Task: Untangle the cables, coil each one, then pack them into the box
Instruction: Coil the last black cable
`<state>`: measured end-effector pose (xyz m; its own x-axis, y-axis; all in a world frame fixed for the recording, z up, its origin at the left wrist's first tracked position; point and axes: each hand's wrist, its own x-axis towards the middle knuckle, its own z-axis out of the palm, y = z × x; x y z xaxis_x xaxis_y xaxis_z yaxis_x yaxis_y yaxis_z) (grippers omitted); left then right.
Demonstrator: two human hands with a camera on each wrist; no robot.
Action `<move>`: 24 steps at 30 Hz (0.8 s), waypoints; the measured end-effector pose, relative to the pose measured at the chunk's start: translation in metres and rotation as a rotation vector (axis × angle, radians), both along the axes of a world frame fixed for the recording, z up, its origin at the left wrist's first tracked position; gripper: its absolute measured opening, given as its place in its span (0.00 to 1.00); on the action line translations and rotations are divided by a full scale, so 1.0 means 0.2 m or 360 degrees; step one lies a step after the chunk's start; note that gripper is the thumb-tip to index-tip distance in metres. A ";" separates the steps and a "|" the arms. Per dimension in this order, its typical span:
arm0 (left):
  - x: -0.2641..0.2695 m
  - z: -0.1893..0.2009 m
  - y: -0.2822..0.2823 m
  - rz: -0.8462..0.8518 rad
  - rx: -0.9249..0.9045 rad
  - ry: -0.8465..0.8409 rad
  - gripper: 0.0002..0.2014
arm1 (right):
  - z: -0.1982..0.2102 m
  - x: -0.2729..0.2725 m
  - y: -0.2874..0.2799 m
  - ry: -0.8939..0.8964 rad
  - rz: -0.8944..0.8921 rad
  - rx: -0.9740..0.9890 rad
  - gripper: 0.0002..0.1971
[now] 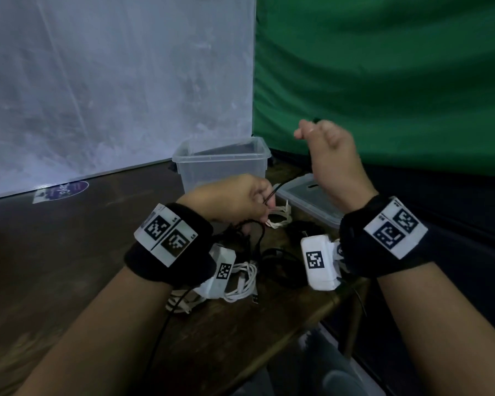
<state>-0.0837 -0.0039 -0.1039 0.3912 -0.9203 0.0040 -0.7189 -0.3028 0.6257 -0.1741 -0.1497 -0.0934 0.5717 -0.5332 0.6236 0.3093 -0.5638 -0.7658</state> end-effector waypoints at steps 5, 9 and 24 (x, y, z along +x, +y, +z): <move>0.02 0.03 0.02 0.0140 -0.0325 -0.0158 0.04 | -0.05 0.00 -0.01 0.0532 0.0003 -0.0390 0.14; 0.03 0.06 0.03 0.0215 -0.0506 -0.0473 0.04 | -0.10 -0.03 0.01 0.0673 0.0230 -0.0317 0.17; 0.07 0.06 0.05 0.0195 -0.1014 -0.0275 0.21 | -0.11 -0.06 -0.01 0.0227 0.0644 0.1184 0.21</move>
<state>-0.0701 0.0060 -0.0917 0.4379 -0.6661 0.6038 -0.8087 0.0016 0.5883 -0.1870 -0.1516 -0.1150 0.8526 -0.5129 0.1003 0.2508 0.2333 -0.9395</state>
